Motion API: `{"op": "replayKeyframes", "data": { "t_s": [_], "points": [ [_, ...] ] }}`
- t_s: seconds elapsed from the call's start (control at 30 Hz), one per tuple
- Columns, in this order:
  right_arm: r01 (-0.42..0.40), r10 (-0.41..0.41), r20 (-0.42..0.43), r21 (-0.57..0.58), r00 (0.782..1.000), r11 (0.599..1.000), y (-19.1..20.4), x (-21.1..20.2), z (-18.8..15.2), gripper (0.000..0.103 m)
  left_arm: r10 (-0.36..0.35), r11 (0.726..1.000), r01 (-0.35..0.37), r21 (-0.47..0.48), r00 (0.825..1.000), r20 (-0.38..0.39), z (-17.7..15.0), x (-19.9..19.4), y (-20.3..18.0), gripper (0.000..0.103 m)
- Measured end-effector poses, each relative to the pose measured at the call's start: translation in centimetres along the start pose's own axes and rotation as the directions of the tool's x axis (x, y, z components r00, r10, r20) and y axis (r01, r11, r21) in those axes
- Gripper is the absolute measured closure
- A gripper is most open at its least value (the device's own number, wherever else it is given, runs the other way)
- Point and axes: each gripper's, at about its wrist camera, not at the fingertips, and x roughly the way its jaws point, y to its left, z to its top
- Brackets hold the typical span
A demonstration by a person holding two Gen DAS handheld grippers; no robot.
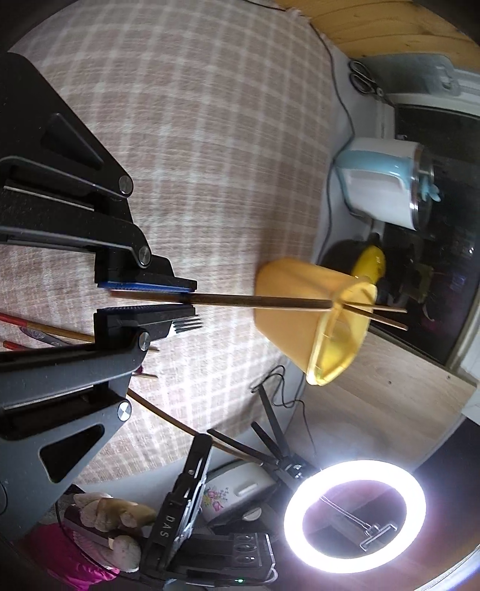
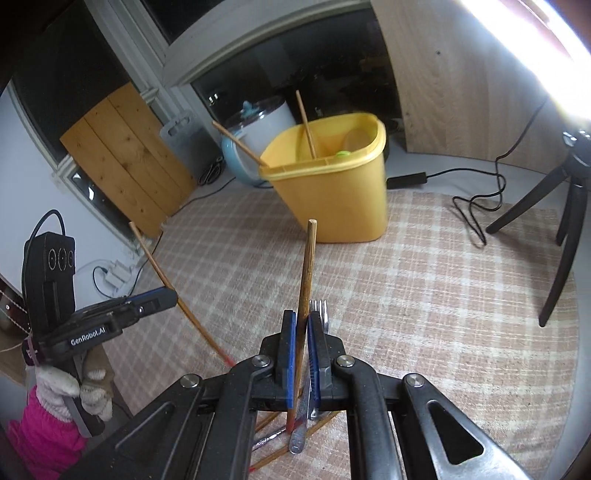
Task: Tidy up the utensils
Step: 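Lift chopstick with left tool while right tool lifts another chopstick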
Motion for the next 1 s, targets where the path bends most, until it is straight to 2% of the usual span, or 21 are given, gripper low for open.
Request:
{"op": "replayKeyframes", "data": {
  "t_s": [0.6,1.0],
  "points": [
    [0.077,-0.080,0.152,0.024,0.985,0.997,0.7,-4.3,1.1,0.100,-0.061,0.996,0.056,0.063,0.994,0.089,5.3,-1.9,-0.5,0.099],
    [0.088,-0.098,0.254,0.051,0.962,0.995,0.8,-7.5,2.4,0.100,-0.115,0.985,0.087,0.147,0.976,0.187,10.4,-4.1,-3.1,0.099]
  ]
}}
